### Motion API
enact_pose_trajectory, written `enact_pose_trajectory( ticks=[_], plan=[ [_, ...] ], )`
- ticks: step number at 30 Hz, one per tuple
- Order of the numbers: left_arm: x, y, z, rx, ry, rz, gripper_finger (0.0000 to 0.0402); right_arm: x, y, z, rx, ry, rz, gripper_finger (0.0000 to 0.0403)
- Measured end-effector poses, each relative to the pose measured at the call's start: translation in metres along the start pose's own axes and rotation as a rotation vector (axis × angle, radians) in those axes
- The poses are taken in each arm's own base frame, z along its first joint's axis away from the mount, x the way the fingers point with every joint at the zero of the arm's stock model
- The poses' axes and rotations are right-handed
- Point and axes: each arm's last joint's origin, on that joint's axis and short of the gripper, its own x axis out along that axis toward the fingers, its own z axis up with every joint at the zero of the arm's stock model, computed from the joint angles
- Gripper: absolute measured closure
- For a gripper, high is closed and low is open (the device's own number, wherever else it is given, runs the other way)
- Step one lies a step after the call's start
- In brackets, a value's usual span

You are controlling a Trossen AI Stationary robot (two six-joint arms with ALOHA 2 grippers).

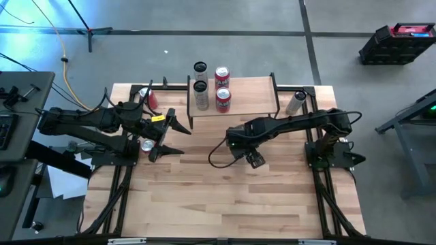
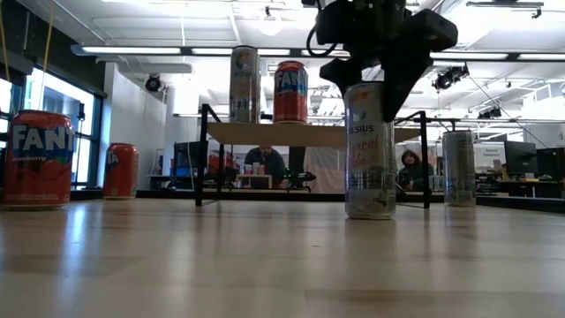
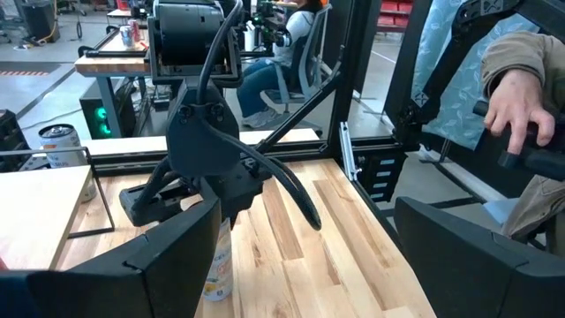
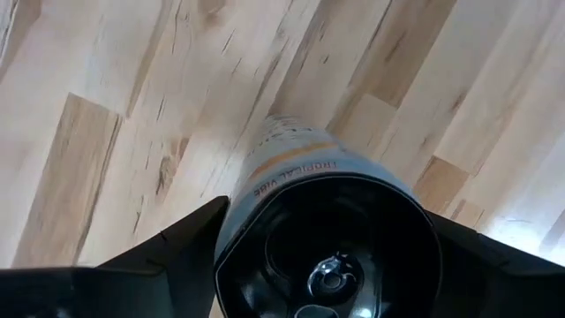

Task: Place canned beverage on shelf
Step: Put the white yellow soda can on the shelf

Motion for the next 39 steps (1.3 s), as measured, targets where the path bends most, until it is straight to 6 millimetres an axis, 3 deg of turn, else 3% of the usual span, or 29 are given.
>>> enact_pose_trajectory(
  ticks=[14,33,39],
  plan=[
    [0.0,0.0,0.0,0.0,0.0,0.0,0.0073,0.0,0.001,-0.001,0.155,0.014,0.001,0.0062],
    [0.0,0.0,0.0,0.0,0.0,0.0,0.0073,-0.003,0.004,-0.007,0.659,0.075,0.016,0.0056],
    [0.0,0.0,0.0,0.0,0.0,0.0,0.0073,-0.022,0.003,0.004,0.921,0.006,0.03,0.0056]
  ],
)
